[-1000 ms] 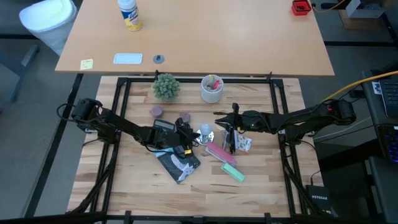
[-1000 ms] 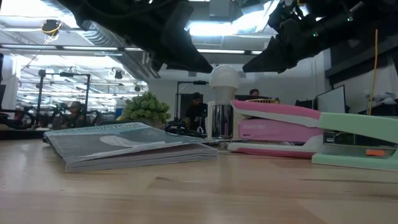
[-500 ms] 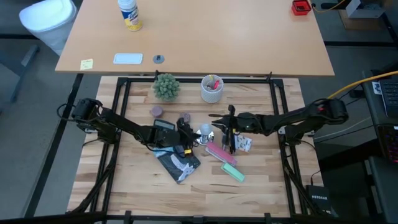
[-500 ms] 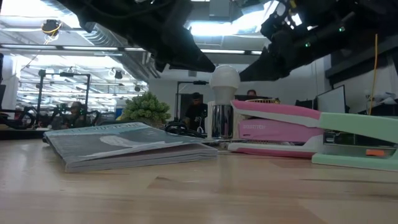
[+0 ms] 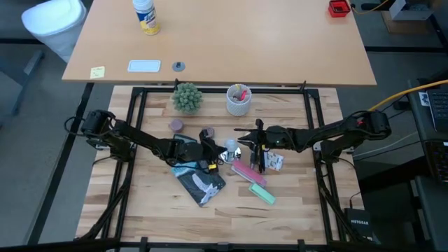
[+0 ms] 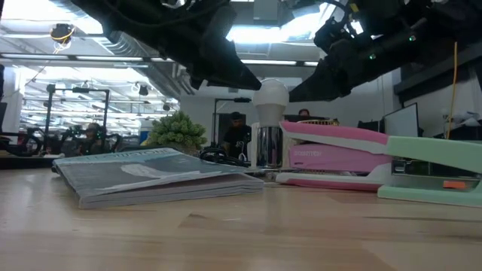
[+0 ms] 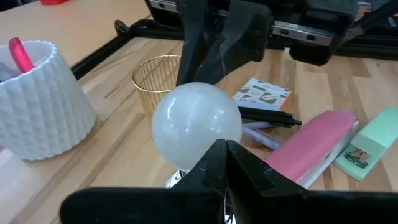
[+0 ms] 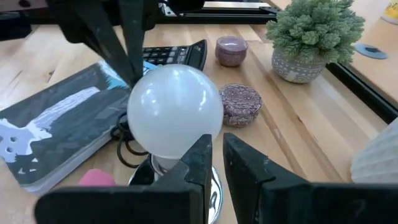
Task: Screw lightbulb
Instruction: Insert the white lightbulb into the silver lamp
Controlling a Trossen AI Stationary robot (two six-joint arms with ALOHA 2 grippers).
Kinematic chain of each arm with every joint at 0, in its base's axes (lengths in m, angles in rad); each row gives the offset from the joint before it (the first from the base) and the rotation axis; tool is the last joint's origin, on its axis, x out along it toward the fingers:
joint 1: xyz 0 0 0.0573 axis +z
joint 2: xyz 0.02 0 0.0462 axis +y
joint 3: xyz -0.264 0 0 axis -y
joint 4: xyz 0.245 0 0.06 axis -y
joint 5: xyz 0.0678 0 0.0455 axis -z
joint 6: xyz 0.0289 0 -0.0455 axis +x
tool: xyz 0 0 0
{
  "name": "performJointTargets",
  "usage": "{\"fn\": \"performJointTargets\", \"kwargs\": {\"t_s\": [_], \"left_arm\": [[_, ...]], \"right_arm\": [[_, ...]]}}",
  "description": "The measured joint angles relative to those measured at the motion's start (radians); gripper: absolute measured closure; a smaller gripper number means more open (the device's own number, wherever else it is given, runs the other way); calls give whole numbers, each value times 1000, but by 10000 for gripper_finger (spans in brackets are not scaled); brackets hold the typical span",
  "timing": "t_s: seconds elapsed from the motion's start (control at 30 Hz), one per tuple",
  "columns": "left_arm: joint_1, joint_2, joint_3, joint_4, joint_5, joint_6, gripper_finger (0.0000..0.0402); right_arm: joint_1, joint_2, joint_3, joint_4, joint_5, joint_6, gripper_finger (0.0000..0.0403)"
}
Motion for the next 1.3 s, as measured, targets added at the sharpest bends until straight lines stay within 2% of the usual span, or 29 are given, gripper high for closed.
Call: {"fn": "performJointTargets", "kwargs": {"t_s": [0.33, 0.77, 1.03, 1.2, 1.3], "left_arm": [[11, -2, 0, -30, -3, 0, 400], [16, 2, -1, -50, -110, 0, 400], [18, -5, -1, -57, -183, 37, 400], [12, -34, -1, -50, -186, 53, 400], [-2, -52, -1, -45, -186, 52, 400]], "right_arm": [[0, -1, 0, -24, -51, 0, 356], [3, 1, 0, -14, -246, 0, 356], [3, -15, 0, -16, -211, -1, 356], [2, -96, 0, -38, -202, -2, 356], [2, -151, 0, -51, -146, -14, 356]]}}
